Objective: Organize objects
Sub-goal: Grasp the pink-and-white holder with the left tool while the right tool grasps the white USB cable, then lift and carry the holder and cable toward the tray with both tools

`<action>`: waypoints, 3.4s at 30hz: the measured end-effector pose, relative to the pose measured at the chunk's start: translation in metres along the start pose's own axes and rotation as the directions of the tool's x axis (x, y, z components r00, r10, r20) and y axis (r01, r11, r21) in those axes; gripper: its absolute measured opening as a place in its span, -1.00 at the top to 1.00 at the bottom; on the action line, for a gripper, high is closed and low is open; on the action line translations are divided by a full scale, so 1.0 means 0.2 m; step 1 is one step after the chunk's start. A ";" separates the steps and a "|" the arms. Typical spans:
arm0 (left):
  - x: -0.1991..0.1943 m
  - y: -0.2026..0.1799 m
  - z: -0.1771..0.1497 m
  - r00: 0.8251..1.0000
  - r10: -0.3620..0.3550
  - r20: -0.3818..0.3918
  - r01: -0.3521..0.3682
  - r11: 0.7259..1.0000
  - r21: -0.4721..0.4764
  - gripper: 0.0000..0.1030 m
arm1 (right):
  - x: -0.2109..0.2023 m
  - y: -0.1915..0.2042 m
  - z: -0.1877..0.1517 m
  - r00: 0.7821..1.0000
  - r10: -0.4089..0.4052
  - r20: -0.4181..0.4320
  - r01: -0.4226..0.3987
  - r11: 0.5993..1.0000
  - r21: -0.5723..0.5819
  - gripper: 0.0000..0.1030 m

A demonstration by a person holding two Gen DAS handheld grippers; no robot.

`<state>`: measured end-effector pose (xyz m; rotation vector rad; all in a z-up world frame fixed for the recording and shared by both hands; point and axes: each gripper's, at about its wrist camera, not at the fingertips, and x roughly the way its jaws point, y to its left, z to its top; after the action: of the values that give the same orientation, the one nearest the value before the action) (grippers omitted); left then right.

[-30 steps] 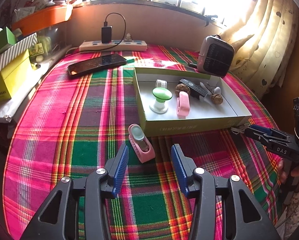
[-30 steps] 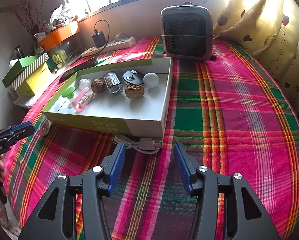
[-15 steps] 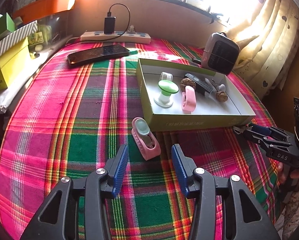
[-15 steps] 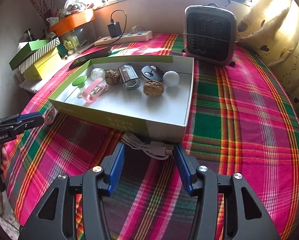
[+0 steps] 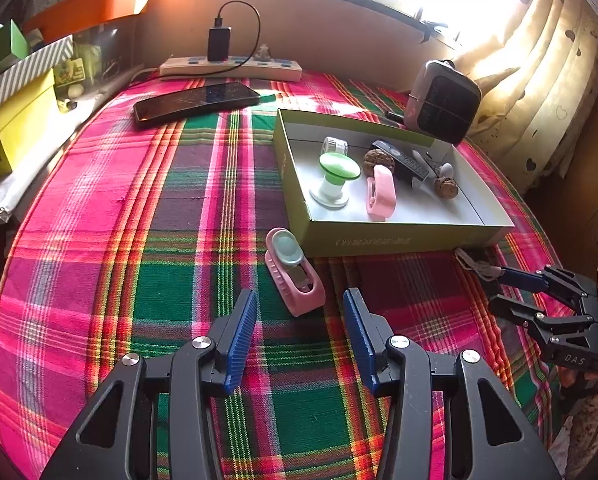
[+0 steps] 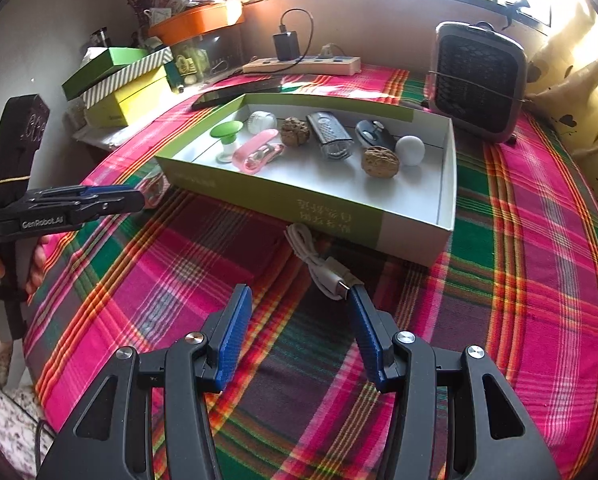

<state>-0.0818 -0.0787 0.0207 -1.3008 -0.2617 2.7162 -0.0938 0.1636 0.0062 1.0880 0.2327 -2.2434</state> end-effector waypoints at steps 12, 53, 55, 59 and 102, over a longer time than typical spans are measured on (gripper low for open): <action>0.05 -0.02 0.04 1.000 0.007 -0.016 -0.007 1.000 -0.005 0.16 | 0.04 -0.02 0.04 0.996 -0.089 -0.013 0.090 0.996 0.008 0.01; 0.10 0.00 0.07 0.994 0.110 -0.011 -0.110 0.994 0.004 0.62 | 0.10 0.07 0.06 0.995 -0.097 -0.023 0.096 0.994 -0.045 0.60; 0.10 0.01 0.07 0.994 0.113 -0.010 -0.112 0.994 0.002 0.67 | 0.10 0.07 0.06 0.995 -0.097 -0.023 0.095 0.994 -0.044 0.60; 0.09 0.02 0.07 0.994 0.111 -0.009 -0.111 0.994 0.000 0.69 | 0.10 0.07 0.06 0.995 -0.097 -0.023 0.096 0.994 -0.043 0.60; 0.00 -0.03 0.01 0.996 0.092 0.009 -0.092 0.996 0.006 0.69 | 0.05 0.13 0.02 0.998 -0.069 0.008 0.068 0.997 0.041 0.60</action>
<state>-0.0828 -0.0723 0.0229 -1.3323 -0.1980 2.7963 -0.0851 0.1374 0.0045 1.1054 0.2246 -2.3231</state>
